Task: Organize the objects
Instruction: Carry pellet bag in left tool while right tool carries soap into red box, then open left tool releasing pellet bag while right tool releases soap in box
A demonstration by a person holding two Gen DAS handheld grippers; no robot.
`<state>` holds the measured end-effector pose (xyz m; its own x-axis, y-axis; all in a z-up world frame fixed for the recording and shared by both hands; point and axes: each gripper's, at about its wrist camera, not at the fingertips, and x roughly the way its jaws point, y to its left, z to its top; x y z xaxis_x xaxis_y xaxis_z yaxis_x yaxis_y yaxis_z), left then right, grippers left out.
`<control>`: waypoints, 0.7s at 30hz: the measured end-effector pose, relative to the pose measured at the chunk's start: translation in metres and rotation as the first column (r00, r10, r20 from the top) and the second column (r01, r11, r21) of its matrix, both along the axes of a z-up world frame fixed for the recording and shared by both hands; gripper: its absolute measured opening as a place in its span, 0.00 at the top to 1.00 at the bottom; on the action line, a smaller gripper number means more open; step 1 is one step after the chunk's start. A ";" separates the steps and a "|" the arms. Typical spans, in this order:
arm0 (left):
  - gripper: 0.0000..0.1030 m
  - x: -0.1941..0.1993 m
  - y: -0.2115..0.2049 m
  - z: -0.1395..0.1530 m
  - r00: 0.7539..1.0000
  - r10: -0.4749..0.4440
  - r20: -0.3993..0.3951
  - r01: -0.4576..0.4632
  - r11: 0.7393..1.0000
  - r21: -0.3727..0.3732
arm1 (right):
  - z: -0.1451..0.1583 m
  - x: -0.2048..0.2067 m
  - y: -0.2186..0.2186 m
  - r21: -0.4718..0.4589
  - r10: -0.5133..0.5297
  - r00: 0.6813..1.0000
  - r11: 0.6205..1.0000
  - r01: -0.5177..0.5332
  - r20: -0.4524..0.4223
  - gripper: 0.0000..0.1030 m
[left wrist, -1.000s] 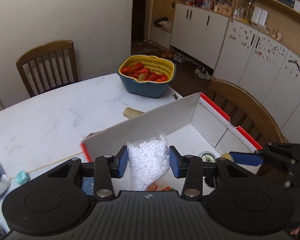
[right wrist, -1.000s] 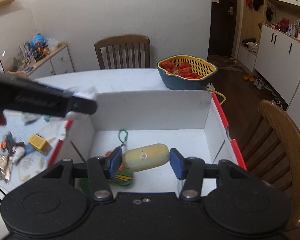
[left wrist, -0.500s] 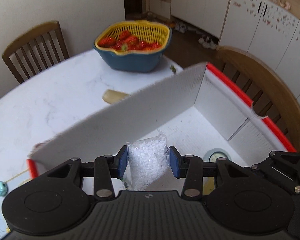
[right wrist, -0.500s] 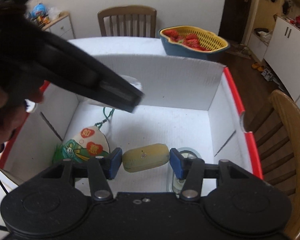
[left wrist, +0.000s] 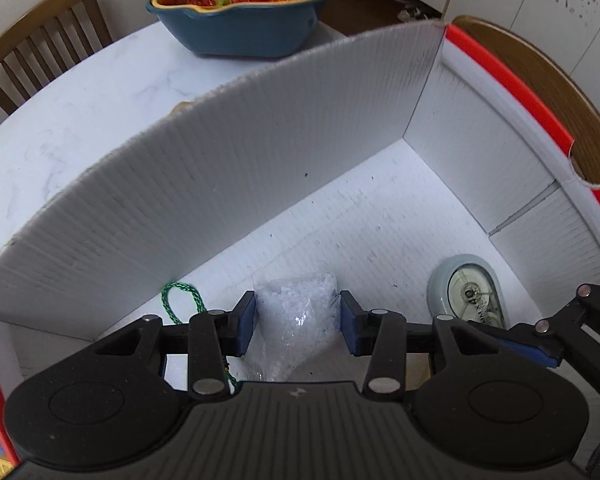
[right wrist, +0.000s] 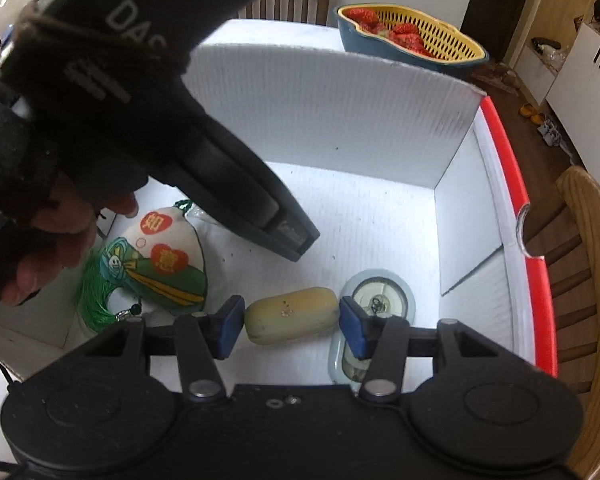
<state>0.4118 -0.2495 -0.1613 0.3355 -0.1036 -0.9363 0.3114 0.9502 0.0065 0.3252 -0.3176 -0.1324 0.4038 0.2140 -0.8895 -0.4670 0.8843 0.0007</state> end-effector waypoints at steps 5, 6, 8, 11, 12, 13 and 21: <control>0.56 0.000 -0.003 -0.001 1.000 -0.013 -0.004 0.013 1.000 0.008 | -0.001 0.001 0.001 -0.010 -0.012 1.000 1.000 0.012 -0.022 0.51; 0.56 0.000 -0.003 -0.001 1.000 -0.014 -0.006 0.014 1.000 0.007 | -0.001 0.001 0.001 -0.013 -0.012 1.000 1.000 0.012 -0.022 0.51; 0.53 0.000 -0.002 0.000 1.000 -0.008 -0.011 0.008 1.000 0.004 | -0.001 0.001 0.003 -0.019 -0.011 1.000 1.000 0.010 -0.026 0.51; 0.43 -0.003 0.000 0.003 1.000 -0.002 -0.002 0.002 1.000 -0.004 | 0.000 0.000 0.002 -0.018 -0.011 1.000 1.000 0.010 -0.025 0.46; 0.41 -0.005 0.000 0.005 1.000 0.000 0.007 0.000 1.000 -0.002 | 0.001 -0.001 0.002 -0.019 -0.012 1.000 1.000 0.012 -0.020 0.44; 0.40 -0.006 0.001 0.007 1.000 0.000 0.014 0.000 1.000 -0.001 | 0.002 -0.002 0.002 -0.013 -0.011 1.000 1.000 0.010 -0.014 0.41; 0.40 -0.020 0.016 0.032 0.997 0.022 0.070 -0.018 0.998 -0.056 | 0.015 -0.016 -0.005 0.023 -0.045 0.999 0.999 0.044 0.026 0.40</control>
<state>0.3917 -0.2333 -0.1292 0.4031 -0.1472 -0.9032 0.2934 0.9557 -0.0248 0.3088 -0.3230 -0.1175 0.4369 0.2147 -0.8735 -0.4273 0.9041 0.0084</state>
